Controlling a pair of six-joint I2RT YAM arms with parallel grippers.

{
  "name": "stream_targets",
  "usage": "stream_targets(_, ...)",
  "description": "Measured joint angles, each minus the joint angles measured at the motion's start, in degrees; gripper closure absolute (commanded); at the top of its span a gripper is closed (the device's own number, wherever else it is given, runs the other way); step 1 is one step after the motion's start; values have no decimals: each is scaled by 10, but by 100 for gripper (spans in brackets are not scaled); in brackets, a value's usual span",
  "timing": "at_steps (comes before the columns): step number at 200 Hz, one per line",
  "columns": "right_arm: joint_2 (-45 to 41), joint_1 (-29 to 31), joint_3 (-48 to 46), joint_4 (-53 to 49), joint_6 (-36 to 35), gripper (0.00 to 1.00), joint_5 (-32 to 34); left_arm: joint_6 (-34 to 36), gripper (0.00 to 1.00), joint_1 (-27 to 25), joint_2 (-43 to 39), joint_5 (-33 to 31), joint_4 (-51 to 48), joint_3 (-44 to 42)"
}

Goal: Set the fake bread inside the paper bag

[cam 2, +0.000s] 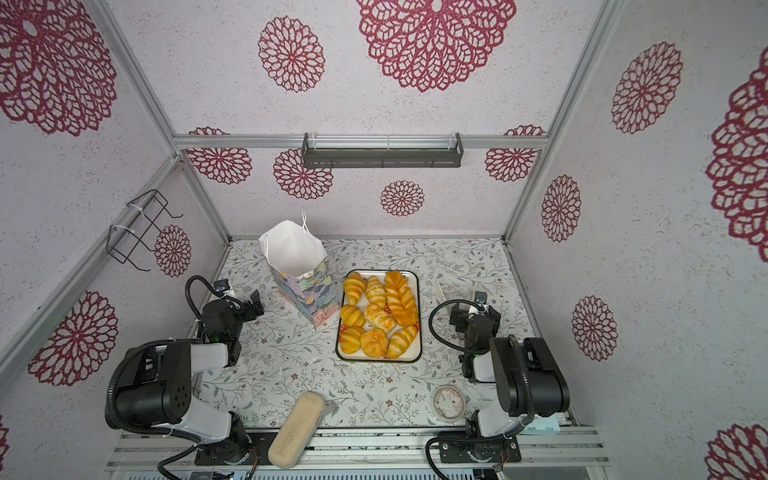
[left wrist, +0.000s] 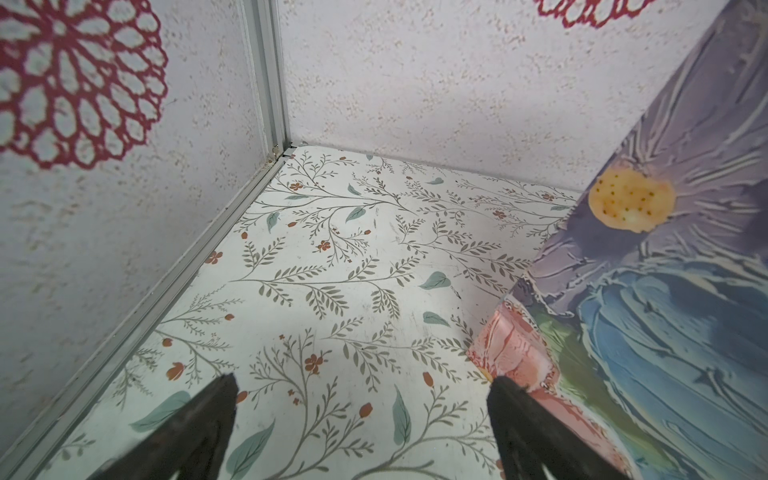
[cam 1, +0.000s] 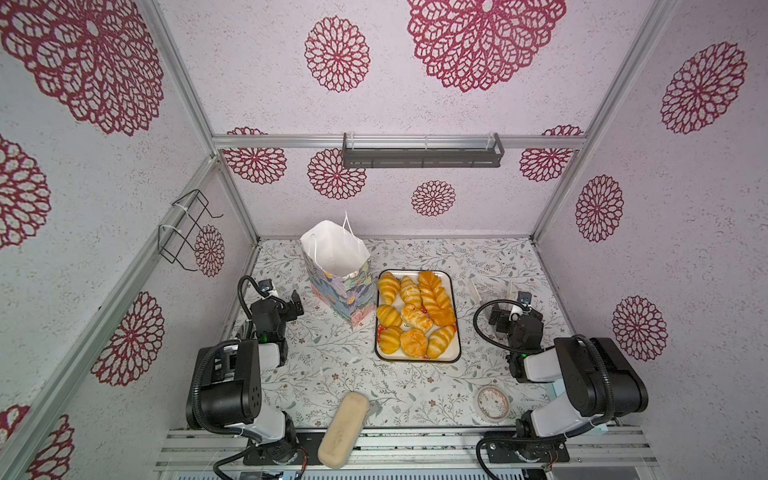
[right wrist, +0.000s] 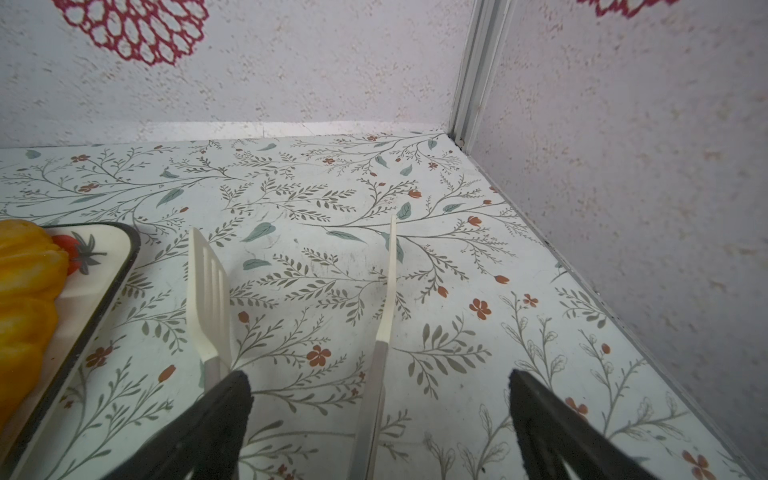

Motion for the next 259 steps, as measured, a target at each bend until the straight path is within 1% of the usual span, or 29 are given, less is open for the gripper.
stream_targets(119, -3, 0, 0, -1, 0, 1, 3, 0, 3, 0, 0, 6, 0, 0)
stream_targets(134, -27, 2, -8, -5, 3, 1, 18, -1, 3, -3, -7, -10, -2, -2)
stream_targets(145, -56, 3, -12, -16, 7, 1, 35, -1, 3, -10, -28, -38, -5, -11)
stream_targets(153, -82, 4, -10, -39, 15, 1, 50, -1, 3, -21, -53, -56, -15, -18)
stream_targets(163, -115, 4, -3, -78, 28, 1, 69, -1, 3, -42, -95, -99, -39, -23)
stream_targets(190, -201, 4, 41, -212, 82, 1, 135, -1, 3, -129, -211, -192, -85, -20)
stream_targets(208, -248, 4, 85, -321, 133, 1, 175, -24, 3, -179, -282, -244, -143, -7)
stream_targets(237, -274, 4, 194, -508, 228, 1, 225, -87, 3, -203, -375, -283, -269, 46)
stream_targets(259, -272, 4, 274, -627, 286, 1, 233, -147, 2, -211, -436, -292, -369, 99)
